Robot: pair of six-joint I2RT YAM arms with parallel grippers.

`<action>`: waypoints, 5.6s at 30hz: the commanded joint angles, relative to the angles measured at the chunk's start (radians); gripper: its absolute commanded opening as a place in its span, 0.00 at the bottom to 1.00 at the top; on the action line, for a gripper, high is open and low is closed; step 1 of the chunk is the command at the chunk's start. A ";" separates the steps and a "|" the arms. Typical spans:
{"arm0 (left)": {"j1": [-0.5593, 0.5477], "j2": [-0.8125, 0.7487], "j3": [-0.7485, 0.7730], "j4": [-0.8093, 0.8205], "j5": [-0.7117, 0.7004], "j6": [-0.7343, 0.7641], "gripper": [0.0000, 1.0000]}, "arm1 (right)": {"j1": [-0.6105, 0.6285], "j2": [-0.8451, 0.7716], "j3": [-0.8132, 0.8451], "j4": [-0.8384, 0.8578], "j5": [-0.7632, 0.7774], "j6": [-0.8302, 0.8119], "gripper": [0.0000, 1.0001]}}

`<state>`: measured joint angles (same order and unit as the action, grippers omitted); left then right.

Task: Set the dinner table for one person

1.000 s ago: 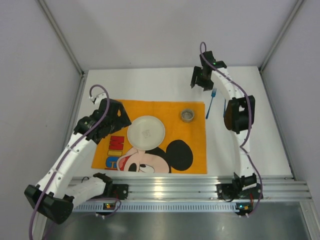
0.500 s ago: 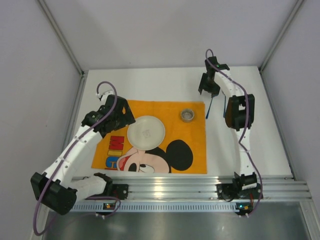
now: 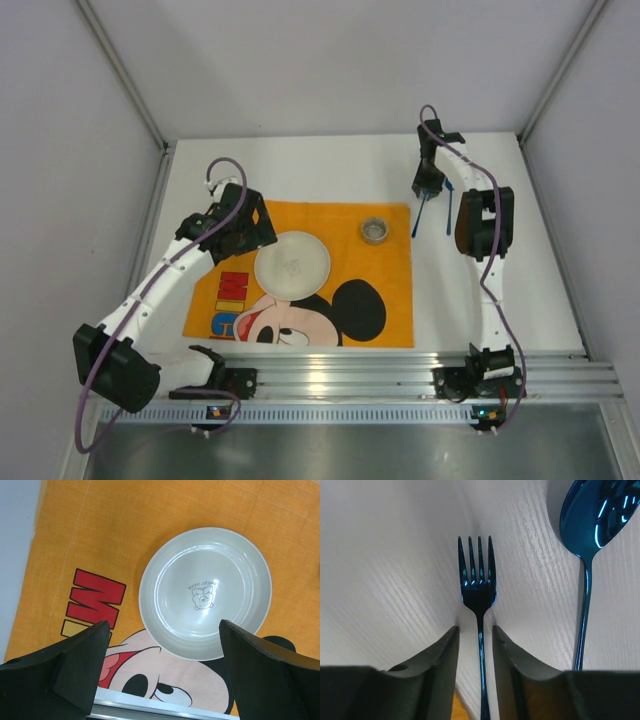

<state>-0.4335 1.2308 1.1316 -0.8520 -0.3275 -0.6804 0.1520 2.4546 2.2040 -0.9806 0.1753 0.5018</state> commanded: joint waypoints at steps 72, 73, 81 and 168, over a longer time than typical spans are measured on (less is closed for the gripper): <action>0.166 0.124 0.016 0.170 0.764 0.290 0.00 | 0.101 -0.901 -0.469 0.003 -0.381 0.086 1.00; 0.268 0.116 -0.016 0.134 0.786 0.307 0.00 | 0.101 -0.904 -0.480 0.006 -0.384 0.084 1.00; 0.599 0.185 -0.088 -0.068 0.985 0.452 0.04 | 0.101 -0.899 -0.529 0.025 -0.413 0.066 1.00; 0.700 -0.090 -0.096 -0.064 0.673 0.286 0.98 | -0.011 -0.481 -0.148 -0.060 0.038 -0.141 0.00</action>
<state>0.2638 1.1721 0.9993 -0.9539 0.3458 -0.3763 0.0475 2.2570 2.0922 -1.0336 0.2157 0.3511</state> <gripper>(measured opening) 0.982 0.014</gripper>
